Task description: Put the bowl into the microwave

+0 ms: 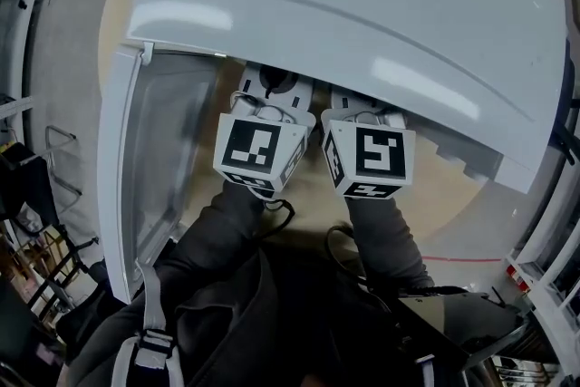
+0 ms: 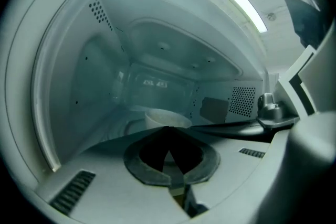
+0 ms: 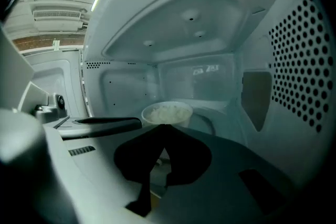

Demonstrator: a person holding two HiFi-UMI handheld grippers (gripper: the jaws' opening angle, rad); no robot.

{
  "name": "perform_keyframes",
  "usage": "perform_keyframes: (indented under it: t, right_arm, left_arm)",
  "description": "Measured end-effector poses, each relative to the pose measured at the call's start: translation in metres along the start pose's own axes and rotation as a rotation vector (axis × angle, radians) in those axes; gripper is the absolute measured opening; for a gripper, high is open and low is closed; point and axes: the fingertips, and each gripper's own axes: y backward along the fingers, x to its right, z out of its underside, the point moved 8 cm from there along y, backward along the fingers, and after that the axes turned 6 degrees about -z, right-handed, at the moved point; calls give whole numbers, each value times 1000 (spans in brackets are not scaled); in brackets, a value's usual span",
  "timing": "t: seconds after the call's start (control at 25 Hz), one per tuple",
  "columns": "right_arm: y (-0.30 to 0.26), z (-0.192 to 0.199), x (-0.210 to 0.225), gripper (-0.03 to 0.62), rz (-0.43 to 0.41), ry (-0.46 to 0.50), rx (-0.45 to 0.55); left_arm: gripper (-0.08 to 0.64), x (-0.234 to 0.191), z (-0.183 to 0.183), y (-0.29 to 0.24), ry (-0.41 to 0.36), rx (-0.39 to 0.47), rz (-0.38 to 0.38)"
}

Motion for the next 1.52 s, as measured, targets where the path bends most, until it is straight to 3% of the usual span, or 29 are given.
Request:
perform_keyframes:
  t: [0.44,0.68,0.96,1.12,1.28,1.4,1.52]
  right_arm:
    - [20,12,4,11,7,49,9]
    - [56,38,-9,11,-17,21,8]
    - [98,88,-34,11,-133,9,-38]
    - [121,107,-47,11,-184,8,2]
    - [165,96,-62,10,-247,-15,35]
    - [211,66,-76,10,-307,-149,48]
    - [250,32,-86,10,-364,-240,85]
  left_arm:
    - [9,7,5,20,32,35,-72]
    - [9,32,29,63,55,31,-66]
    - [9,61,69,120,83,49,-109]
    - [9,77,81,146,82,78,-130]
    - [9,99,65,187,74,102,-168]
    - [9,121,26,231,102,107,-212]
    - [9,144,-10,263,45,96,-192]
